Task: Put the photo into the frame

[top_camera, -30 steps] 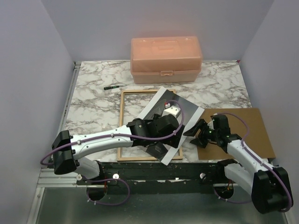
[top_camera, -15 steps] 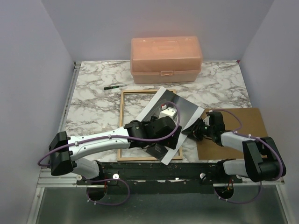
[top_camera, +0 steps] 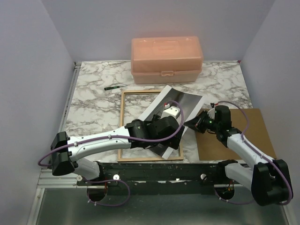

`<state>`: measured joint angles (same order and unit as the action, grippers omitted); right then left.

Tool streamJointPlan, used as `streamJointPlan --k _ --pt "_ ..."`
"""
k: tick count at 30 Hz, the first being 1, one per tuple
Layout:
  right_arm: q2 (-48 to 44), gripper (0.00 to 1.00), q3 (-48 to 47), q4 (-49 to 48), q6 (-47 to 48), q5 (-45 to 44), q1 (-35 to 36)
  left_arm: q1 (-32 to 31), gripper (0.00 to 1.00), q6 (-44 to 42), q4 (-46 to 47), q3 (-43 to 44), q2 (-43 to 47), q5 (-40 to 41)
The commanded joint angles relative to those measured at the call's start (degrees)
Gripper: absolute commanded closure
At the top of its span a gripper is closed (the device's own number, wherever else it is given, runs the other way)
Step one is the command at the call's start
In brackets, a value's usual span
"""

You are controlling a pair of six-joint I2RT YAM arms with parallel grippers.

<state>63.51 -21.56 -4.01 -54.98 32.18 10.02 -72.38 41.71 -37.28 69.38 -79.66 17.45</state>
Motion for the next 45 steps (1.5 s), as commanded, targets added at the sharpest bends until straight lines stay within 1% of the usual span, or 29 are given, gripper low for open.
streamJointPlan --k 1,3,8,12,16,20,23,27,31,34,36,38,40,41,43,45 --pt "-6.66 0.97 -6.35 13.4 -1.99 -1.77 -0.2 -1.78 0.03 -2.52 -3.94 5.6 -2.77 4.15" --pt "-8.63 0.97 -8.86 17.82 -2.33 -2.46 -0.18 -2.36 0.03 -2.93 -4.0 7.14 -4.01 4.68" --pt "-12.27 0.97 -13.17 24.35 -3.07 -3.56 -0.18 -3.88 0.04 -4.28 -4.27 12.18 -7.79 5.41" --pt "-13.31 0.97 -15.68 28.34 -2.85 -4.33 -0.18 -5.36 0.04 -4.89 -7.5 18.15 -12.37 8.19" --pt "-14.61 0.97 -16.05 28.91 -4.21 -3.38 -0.19 -6.9 0.06 -3.79 -13.52 23.63 -17.78 14.65" --pt "-15.47 0.96 -15.39 28.97 -5.11 -2.76 -0.2 -8.13 0.1 -1.35 -19.02 26.7 -20.75 20.63" --pt "-15.22 0.95 -15.19 28.71 -5.27 -1.9 -0.19 -8.27 0.11 -1.58 -18.94 26.34 -21.36 21.42" --pt "-15.18 0.94 -15.58 28.44 -5.46 -1.33 -0.18 -8.23 0.19 -1.49 -20.53 26.86 -23.0 22.59" --pt "-15.24 0.93 -15.71 28.11 -5.65 -0.91 -0.19 -8.26 0.23 -0.98 -22.61 27.61 -24.17 23.82" --pt "-15.0 0.92 -15.44 27.35 -6.15 -0.14 -0.18 -8.22 0.31 -0.76 -23.79 27.64 -24.49 24.64" --pt "-14.93 0.92 -15.19 26.5 -6.65 0.49 -0.18 -8.27 0.39 -0.78 -24.05 27.22 -24.65 25.03" --pt "-14.95 0.91 -15.37 26.42 -6.68 0.47 -0.18 -8.26 0.54 -0.76 -24.54 27.26 -24.8 25.5" --pt "-14.96 0.91 -15.62 26.34 -6.58 0.6 -0.19 -8.22 0.74 -0.84 -24.82 27.27 -24.92 26.0" --pt "-15.03 0.91 -15.73 26.41 -6.48 0.64 -0.18 -8.28 0.82 -0.84 -25.01 27.47 -24.93 26.29" --pt "-15.2 0.9 -15.88 26.54 -5.76 0.89 -0.18 -8.22 0.89 -0.76 -25.74 28.19 -25.09 27.0" --pt "-15.17 0.86 -16.36 26.86 -4.66 0.85 -0.19 -8.22 0.95 -0.67 -26.18 28.76 -25.02 27.28"
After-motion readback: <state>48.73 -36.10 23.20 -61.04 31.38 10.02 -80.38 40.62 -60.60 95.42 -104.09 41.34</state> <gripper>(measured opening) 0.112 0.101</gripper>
